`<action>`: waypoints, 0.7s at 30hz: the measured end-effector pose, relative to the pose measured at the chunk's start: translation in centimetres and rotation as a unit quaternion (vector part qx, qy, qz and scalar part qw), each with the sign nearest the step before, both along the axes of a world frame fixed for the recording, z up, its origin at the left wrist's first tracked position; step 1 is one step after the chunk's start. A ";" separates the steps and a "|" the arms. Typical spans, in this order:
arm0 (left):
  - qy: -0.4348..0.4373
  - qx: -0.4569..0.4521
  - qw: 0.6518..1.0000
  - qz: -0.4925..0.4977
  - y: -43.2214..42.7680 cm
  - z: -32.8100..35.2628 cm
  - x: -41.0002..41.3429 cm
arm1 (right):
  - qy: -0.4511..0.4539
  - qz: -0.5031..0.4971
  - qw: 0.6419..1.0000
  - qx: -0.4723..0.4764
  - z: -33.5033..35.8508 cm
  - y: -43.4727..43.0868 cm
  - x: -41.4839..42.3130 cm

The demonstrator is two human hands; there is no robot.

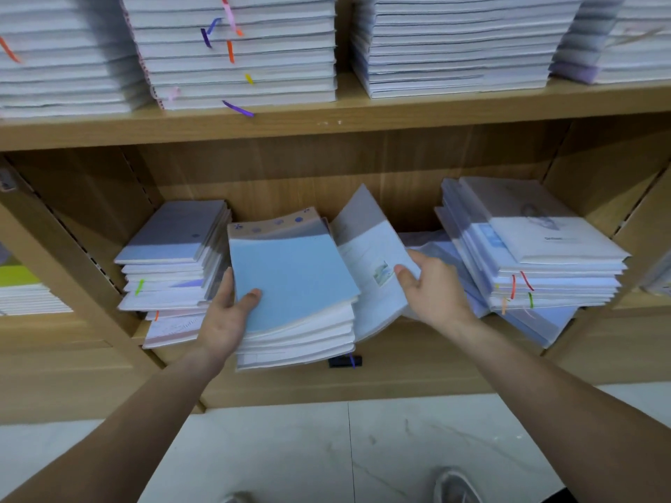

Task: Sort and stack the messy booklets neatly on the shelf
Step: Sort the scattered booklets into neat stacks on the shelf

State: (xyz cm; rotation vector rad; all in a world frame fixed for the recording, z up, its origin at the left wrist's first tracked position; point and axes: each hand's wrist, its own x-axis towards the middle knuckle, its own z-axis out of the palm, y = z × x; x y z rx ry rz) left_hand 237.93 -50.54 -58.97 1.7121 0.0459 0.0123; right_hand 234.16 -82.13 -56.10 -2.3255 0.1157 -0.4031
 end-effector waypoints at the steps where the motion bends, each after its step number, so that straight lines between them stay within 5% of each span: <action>1: -0.002 -0.005 1.000 -0.003 -0.4 0.0 0.0 | -0.010 -0.011 1.000 -0.008 0.4 -0.4 -0.1; 21: 0.016 -0.021 0.998 -0.054 -5.1 -0.6 3.3 | -0.085 -0.115 0.989 -0.037 3.3 -7.4 -5.0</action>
